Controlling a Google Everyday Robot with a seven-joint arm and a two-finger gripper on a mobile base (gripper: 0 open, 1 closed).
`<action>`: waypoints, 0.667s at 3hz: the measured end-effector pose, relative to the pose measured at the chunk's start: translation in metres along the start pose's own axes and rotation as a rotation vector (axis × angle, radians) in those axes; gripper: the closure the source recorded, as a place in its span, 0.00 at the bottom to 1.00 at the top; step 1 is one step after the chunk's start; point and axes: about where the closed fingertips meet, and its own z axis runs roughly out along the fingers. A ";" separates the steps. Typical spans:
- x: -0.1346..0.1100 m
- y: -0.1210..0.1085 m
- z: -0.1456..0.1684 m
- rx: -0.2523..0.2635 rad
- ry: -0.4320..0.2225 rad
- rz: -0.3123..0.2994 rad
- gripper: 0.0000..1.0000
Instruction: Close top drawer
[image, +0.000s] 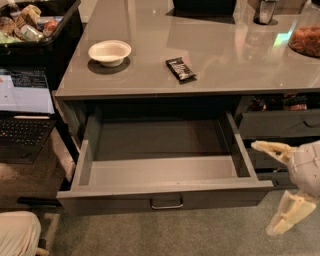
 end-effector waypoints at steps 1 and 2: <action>0.031 0.021 0.023 -0.039 -0.009 0.045 0.19; 0.051 0.030 0.047 -0.062 -0.007 0.073 0.42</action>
Offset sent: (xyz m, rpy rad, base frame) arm -0.0187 -0.0175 -0.1136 0.0296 0.1343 -0.0378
